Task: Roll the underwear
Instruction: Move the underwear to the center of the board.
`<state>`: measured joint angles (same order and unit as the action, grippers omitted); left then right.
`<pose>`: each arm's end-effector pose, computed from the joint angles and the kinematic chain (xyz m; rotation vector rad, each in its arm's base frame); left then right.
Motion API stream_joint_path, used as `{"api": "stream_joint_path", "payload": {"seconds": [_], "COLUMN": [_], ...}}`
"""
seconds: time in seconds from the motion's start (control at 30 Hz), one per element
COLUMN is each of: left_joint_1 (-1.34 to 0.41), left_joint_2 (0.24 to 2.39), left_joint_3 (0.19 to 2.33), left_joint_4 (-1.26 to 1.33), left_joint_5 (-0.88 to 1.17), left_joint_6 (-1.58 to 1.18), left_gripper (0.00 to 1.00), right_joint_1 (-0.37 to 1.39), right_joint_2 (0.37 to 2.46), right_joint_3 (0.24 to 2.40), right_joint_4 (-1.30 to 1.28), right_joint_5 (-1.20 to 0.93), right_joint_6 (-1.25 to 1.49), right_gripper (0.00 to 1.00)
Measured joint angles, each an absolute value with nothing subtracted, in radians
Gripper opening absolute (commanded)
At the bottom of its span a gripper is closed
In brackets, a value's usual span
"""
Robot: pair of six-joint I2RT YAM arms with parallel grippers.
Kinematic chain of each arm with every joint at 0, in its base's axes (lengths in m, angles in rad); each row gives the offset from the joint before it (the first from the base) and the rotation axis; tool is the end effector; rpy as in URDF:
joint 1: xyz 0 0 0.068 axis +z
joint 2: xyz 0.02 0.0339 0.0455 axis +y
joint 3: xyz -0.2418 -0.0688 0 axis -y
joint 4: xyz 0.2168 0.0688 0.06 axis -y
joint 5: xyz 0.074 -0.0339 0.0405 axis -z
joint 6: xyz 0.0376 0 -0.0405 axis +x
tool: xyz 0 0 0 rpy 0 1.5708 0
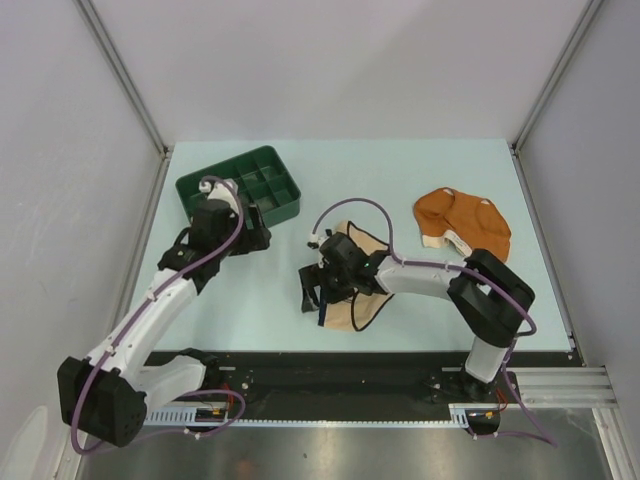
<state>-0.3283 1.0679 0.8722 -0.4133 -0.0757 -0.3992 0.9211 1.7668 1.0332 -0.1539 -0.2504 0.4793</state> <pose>0.2084 -0.0680 0.2783 -0.1212 2.1936 -0.3300 0.1971 0.2748 0.1644 -0.6948 2.5538 0.8603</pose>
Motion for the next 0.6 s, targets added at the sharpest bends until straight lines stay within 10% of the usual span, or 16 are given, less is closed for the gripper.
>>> {"api": "stream_joint_path", "payload": {"seconds": [0.6], "left_joint_1": [-0.830], "left_joint_2": [1.094], "left_joint_3": [0.535], "left_joint_4": [-0.342], "left_joint_5": [-0.015], "left_joint_6": [-0.738], "left_gripper": [0.66], "right_joint_1": [0.698], "right_joint_2": [1.367], "right_joint_3": [0.906], "right_joint_4": [-0.575], "right_joint_5": [-0.104], "right_joint_6": [0.424], "right_gripper": [0.64]}}
